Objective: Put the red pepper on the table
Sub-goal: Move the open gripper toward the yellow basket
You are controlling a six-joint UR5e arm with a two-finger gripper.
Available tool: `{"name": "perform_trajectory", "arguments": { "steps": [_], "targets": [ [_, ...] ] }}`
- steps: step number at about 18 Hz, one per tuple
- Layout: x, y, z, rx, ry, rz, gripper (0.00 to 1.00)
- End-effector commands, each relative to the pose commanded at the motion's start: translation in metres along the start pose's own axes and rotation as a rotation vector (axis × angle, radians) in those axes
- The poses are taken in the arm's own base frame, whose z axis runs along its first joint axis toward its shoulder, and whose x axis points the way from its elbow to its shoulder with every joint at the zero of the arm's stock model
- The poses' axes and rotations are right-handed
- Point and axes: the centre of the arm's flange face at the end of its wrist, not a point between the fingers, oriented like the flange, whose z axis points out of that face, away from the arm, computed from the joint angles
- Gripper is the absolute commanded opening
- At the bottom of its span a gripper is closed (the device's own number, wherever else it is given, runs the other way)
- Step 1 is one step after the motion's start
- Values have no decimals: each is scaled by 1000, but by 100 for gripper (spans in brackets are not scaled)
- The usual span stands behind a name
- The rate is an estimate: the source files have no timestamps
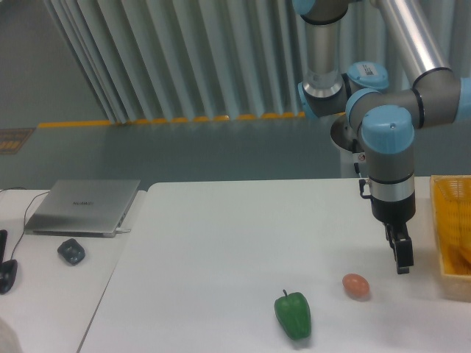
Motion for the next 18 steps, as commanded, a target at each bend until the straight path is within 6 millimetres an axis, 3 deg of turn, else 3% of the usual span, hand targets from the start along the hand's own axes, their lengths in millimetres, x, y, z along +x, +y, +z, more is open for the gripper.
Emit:
{"name": "perform_trajectory", "arguments": {
  "steps": [7, 11, 16, 18],
  "targets": [
    [3, 3, 3, -2, 7, 5, 100],
    [6, 29, 8, -3, 15, -34, 100],
    [12, 31, 15, 29, 26, -63, 100],
    [13, 41, 17, 18, -10, -78, 100]
  ]
}}
